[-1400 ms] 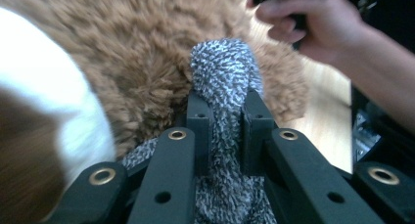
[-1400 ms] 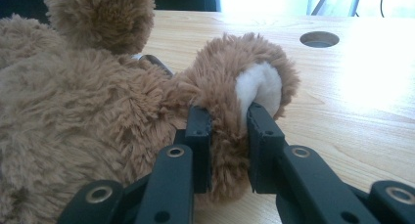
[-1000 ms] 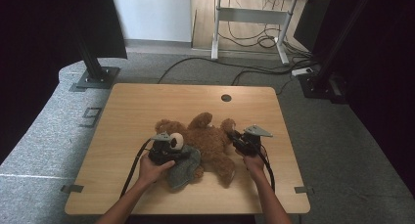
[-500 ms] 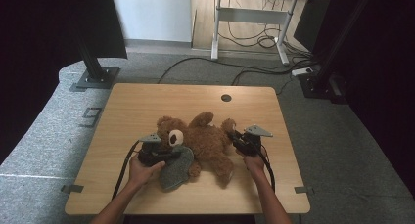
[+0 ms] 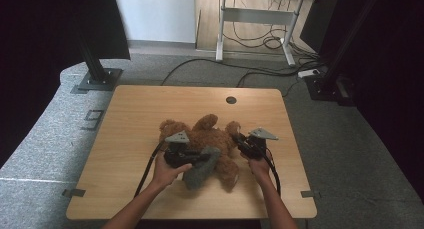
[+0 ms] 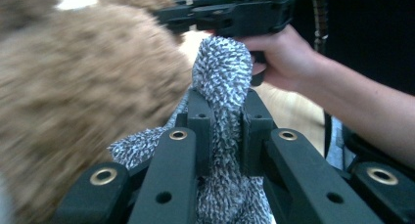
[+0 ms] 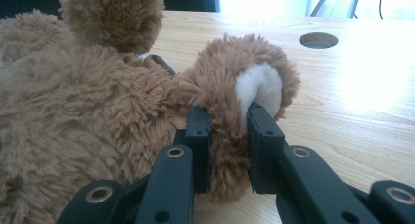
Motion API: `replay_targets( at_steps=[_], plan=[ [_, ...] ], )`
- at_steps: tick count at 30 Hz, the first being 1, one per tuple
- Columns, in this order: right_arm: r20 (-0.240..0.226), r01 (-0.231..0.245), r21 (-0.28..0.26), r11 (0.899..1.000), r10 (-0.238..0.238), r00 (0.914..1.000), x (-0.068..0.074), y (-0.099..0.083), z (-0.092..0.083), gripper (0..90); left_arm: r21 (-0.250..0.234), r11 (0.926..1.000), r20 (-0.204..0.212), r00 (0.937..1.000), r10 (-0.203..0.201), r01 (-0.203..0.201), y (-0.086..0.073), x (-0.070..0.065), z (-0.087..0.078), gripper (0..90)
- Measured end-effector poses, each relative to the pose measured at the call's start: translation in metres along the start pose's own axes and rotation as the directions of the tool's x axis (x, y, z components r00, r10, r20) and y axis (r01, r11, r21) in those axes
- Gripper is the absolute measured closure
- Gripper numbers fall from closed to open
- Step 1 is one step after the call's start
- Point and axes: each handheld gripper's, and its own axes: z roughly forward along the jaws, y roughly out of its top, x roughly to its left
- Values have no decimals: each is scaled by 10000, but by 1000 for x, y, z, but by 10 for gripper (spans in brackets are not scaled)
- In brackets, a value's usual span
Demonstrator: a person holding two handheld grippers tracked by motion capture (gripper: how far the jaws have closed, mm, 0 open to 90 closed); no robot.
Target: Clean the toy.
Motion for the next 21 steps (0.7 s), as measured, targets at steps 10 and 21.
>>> replay_targets(
  at_steps=[10,21],
  plan=[
    [-14,44,-23,10000,-44,10000,0,0,-1,742,661,9962,-182,9983,-559,570,-4,11,35,784],
    [-14,44,-39,10000,-44,10000,0,0,-1,742,266,9972,-747,9949,-676,697,-11,20,5,785]
  ],
)
